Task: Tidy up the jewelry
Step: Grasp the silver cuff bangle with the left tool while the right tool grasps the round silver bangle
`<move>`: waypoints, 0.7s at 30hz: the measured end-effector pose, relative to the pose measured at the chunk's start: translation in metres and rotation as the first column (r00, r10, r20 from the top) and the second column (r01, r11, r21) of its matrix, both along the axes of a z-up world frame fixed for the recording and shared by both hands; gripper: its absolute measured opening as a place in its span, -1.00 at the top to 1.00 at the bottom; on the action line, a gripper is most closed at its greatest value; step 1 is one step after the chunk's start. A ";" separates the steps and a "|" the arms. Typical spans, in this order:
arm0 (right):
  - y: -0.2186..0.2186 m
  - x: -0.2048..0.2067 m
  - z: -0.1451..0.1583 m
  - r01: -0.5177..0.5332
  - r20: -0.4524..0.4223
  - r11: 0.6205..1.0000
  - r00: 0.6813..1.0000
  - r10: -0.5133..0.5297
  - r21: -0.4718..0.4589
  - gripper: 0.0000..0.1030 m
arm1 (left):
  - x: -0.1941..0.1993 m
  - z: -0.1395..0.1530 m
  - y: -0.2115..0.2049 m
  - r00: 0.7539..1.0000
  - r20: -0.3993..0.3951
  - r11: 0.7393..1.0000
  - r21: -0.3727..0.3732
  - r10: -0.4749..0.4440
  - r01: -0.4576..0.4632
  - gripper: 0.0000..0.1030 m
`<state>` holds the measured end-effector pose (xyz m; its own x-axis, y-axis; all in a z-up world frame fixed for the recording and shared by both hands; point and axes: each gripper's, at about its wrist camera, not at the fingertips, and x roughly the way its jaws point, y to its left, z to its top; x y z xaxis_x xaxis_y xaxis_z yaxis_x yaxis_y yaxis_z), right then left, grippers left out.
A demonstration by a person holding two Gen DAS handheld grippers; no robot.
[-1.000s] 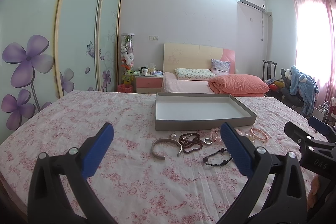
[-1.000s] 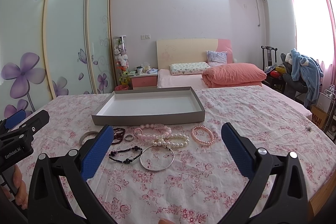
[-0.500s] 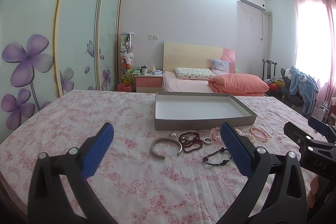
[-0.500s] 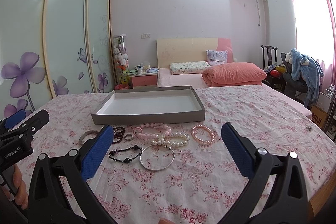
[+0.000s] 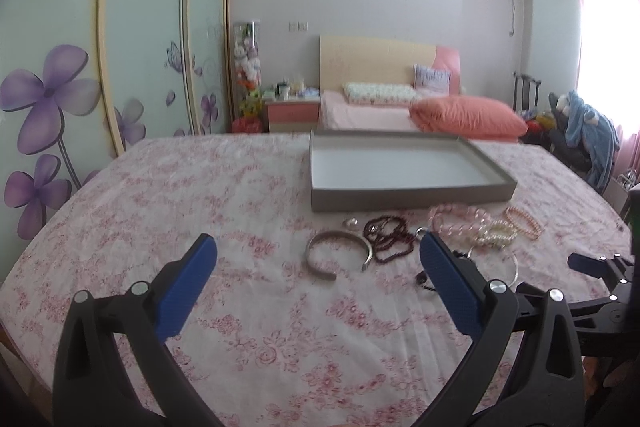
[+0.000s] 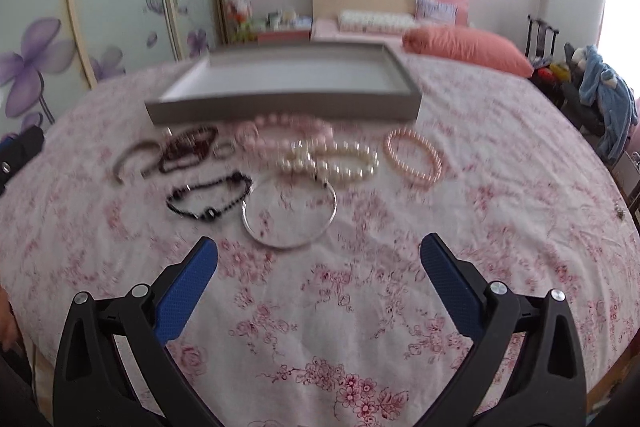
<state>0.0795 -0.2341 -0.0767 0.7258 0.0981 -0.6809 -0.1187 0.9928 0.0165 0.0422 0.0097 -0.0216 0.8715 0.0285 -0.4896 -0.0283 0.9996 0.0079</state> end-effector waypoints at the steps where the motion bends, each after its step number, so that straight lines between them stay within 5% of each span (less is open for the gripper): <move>1: 0.001 0.003 -0.005 -0.003 -0.037 1.000 0.999 0.002 -0.016 -0.87 | 0.003 0.000 0.001 1.000 -0.012 1.000 -0.002 -0.004 0.004 -0.92; 9: 0.019 0.023 -0.013 -0.048 -0.162 0.998 0.986 0.040 -0.043 -0.70 | 0.033 -0.015 0.011 0.989 -0.141 0.999 -0.010 -0.044 0.042 -0.92; 13: 0.024 0.030 -0.013 -0.049 -0.162 0.998 0.986 0.044 -0.028 -0.68 | 0.044 -0.020 0.013 0.981 -0.185 0.998 -0.009 -0.059 0.058 -0.92; 16: 0.020 0.023 -0.011 -0.063 -0.130 0.998 0.990 0.061 -0.018 -0.37 | 0.054 -0.025 0.014 0.973 -0.223 0.998 -0.012 -0.063 0.062 -0.92; 21: 0.014 0.004 -0.012 -0.064 -0.127 0.998 0.990 0.060 -0.022 -0.37 | 0.075 -0.035 0.012 0.951 -0.299 0.997 -0.030 -0.075 0.069 -0.92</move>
<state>0.0838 -0.2204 -0.0891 0.6267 0.1214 -0.7698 -0.1787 0.9839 0.0097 0.1169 0.0221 -0.0565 0.6840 -0.0410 -0.7284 0.0445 0.9989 -0.0144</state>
